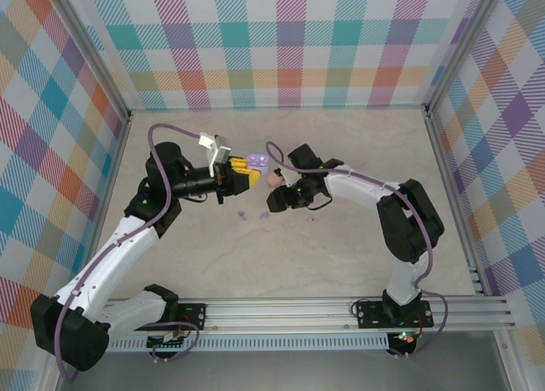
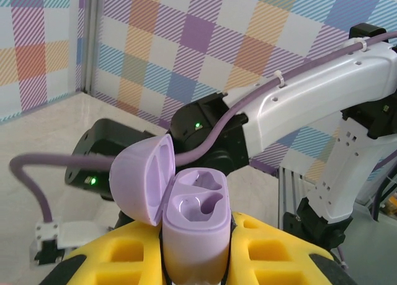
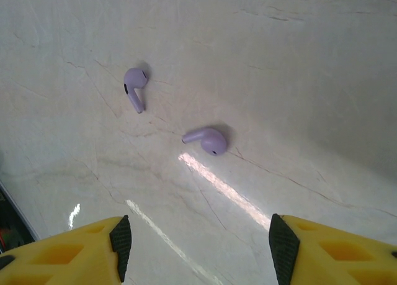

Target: Insert the wireless bluetooth earbuds into the charging case

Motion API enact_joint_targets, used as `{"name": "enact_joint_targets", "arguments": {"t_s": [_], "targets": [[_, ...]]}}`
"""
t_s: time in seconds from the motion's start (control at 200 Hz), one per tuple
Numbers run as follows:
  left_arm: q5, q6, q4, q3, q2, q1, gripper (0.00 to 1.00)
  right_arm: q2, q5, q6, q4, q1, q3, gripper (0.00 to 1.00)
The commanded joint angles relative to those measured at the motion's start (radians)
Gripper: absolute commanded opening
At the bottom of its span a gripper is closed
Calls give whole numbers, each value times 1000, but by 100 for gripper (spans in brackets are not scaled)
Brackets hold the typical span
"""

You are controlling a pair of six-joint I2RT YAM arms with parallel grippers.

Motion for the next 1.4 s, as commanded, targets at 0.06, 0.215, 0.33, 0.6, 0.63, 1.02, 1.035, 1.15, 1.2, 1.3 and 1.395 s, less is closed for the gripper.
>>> {"name": "enact_joint_targets", "arguments": {"t_s": [0.06,0.215,0.33,0.6,0.63,1.02,1.035,1.15,1.2,1.3,1.395], "targets": [[20,39,-8,-1,-20,24,10,68,42,40,-3,43,79,57],[10,89,-71,16,-29,35,10,119,43,45,-19,58,119,52],[-6,133,-124,27,-40,41,10,147,47,45,-33,62,142,51],[-9,159,-156,33,-56,57,10,212,94,29,-97,83,209,51],[-10,161,-157,33,-57,58,10,217,97,29,-100,86,213,51],[-11,164,-165,35,-62,62,10,272,224,5,-186,119,271,49],[-11,165,-166,36,-62,62,10,273,229,3,-189,120,272,49],[-11,168,-172,38,-64,63,10,273,267,4,-204,123,270,48],[-11,170,-176,39,-64,62,10,270,288,6,-207,124,269,46],[-11,173,-179,40,-64,62,10,274,320,12,-215,124,272,43],[-11,176,-184,40,-65,62,10,275,363,21,-235,124,277,40]]}}
